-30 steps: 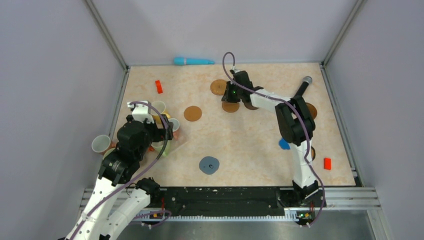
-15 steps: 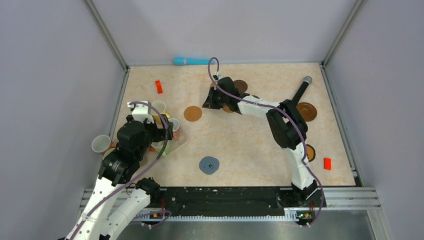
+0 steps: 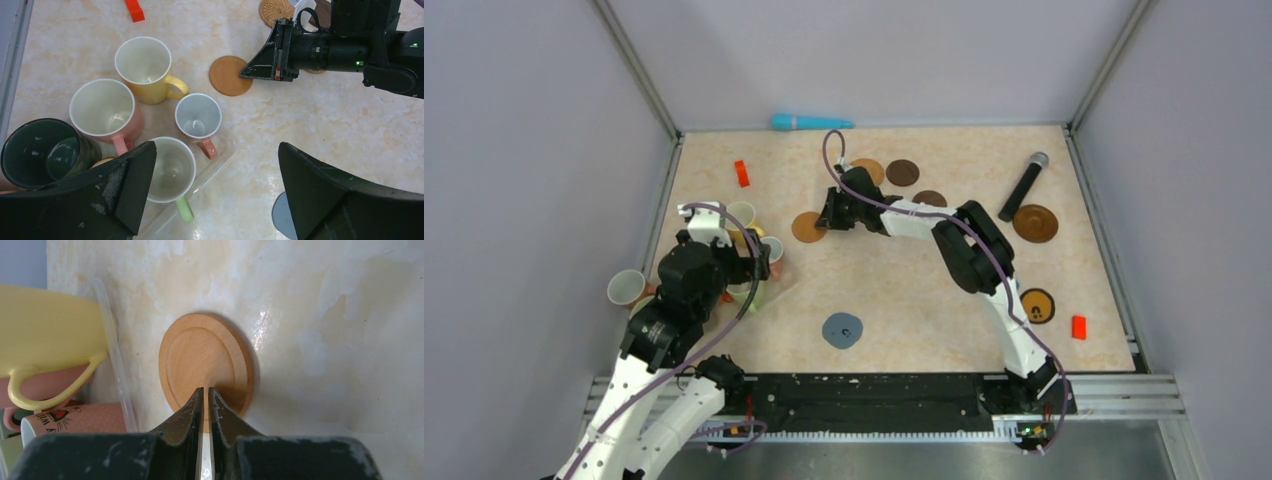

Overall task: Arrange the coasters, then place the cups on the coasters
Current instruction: Move the coaster to the center of the board.

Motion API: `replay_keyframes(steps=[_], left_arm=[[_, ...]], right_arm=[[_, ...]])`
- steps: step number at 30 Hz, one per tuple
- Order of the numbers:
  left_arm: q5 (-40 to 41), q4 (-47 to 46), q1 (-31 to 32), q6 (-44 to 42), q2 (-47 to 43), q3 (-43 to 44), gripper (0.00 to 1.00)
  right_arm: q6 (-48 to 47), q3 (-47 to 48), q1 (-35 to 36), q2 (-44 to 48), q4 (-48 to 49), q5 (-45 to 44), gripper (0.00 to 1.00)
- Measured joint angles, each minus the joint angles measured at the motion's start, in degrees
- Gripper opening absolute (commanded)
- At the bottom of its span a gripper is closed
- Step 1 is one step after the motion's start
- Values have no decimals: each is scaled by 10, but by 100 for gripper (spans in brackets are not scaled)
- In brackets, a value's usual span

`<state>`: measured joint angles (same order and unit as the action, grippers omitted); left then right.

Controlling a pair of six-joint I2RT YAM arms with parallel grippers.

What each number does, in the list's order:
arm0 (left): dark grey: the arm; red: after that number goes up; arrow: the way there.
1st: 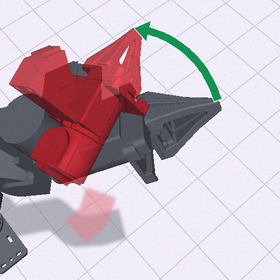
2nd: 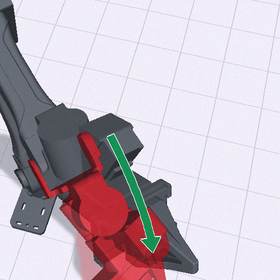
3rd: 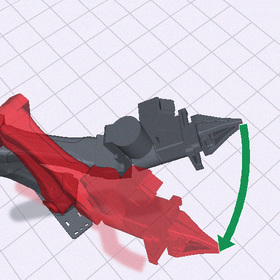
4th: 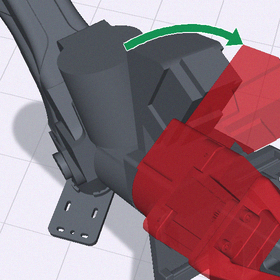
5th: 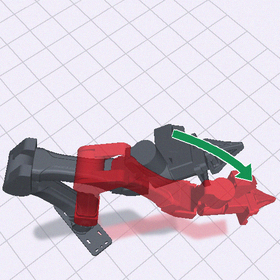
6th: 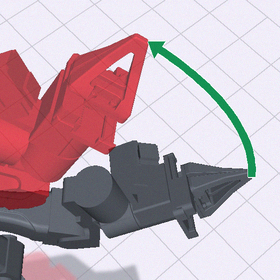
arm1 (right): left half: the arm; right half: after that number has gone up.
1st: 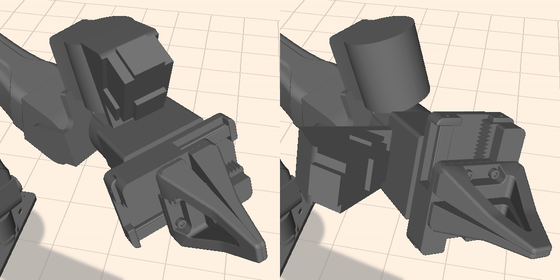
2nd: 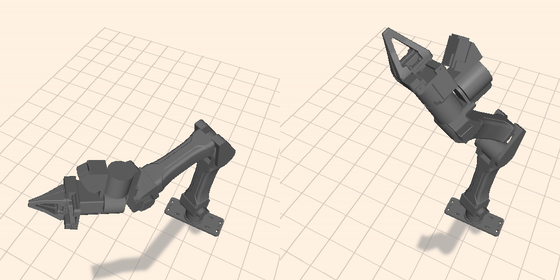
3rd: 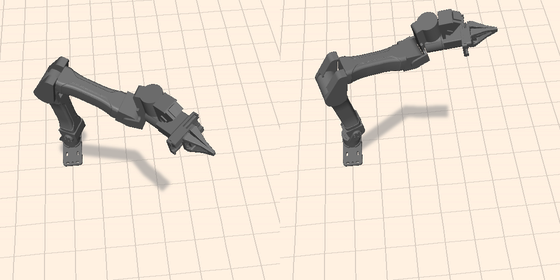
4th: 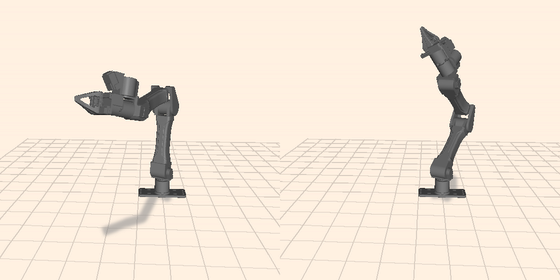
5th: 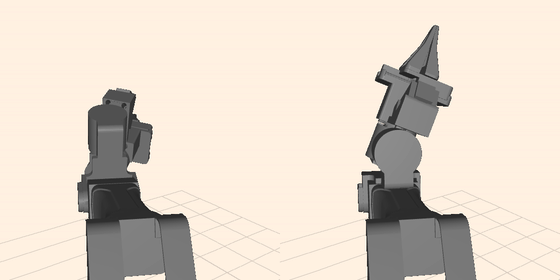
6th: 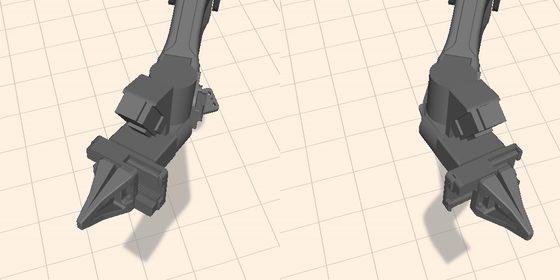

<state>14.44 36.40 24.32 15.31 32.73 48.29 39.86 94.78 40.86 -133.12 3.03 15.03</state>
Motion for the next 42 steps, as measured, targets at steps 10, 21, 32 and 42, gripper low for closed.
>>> replay_keyframes(steps=[10,21,32,42], left_arm=[[0,0,0,0,0,0,97],[0,0,0,0,0,0,97],[0,0,0,0,0,0,97],[0,0,0,0,0,0,97]], right_arm=[[-16,21,1,-7,-23,-31,6],[-63,30,5,-1,-46,-104,5],[-91,22,-4,11,-60,-147,5],[-103,-12,-41,37,-60,-159,4]])
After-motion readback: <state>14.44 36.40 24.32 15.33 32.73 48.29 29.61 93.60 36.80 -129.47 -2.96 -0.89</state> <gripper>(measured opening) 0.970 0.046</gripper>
